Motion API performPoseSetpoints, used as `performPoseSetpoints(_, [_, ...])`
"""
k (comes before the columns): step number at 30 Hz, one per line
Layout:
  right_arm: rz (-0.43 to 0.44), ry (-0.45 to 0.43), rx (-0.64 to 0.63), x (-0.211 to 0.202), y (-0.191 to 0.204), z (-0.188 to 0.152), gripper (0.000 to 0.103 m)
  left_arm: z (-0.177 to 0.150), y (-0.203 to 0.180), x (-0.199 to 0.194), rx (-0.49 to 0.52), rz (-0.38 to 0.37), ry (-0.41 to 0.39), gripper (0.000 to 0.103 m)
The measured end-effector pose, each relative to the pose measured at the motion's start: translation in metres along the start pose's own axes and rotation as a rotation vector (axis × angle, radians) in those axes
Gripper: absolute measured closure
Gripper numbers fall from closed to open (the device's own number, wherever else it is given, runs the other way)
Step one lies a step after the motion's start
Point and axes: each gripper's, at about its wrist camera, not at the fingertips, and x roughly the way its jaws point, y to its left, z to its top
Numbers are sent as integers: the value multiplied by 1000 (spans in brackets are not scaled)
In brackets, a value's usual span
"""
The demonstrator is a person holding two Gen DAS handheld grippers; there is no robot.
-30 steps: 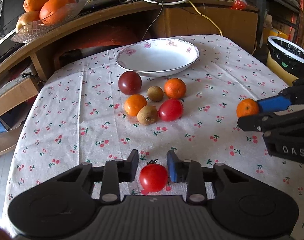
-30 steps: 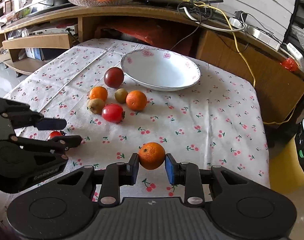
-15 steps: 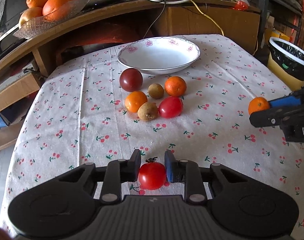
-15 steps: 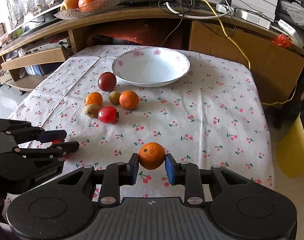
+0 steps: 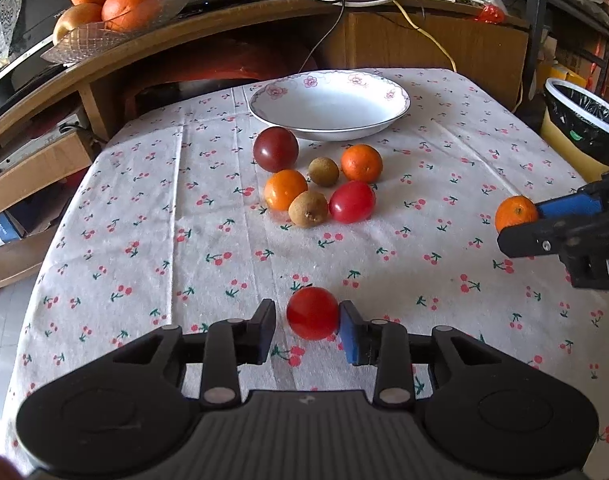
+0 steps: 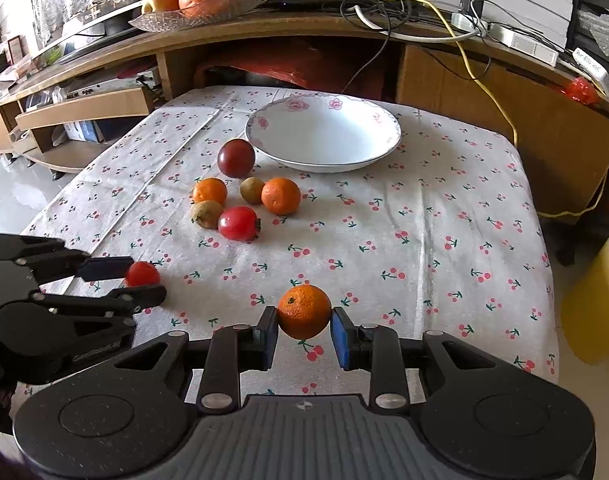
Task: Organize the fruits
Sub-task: 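Carry the tangerine and cherry tomato with both tools over the white bowl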
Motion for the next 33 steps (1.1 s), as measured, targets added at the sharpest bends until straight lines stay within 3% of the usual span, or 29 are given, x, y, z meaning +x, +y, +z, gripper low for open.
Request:
performPoseSetpoints(8, [13, -5, 1, 1, 3, 14, 79, 10, -6, -3, 50, -6, 35, 67])
performPoseSetpoints(16, [32, -4, 16, 20, -8, 52, 79, 54, 1, 4, 20, -63, -13, 67])
performPoseSetpoints(23, [21, -14, -8, 47, -17, 90, 79, 105, 15, 27, 0, -67, -44, 67])
performPoseSetpoints(33, [6, 6, -29, 88, -31, 119, 79, 140, 16, 72, 35, -54, -29, 67])
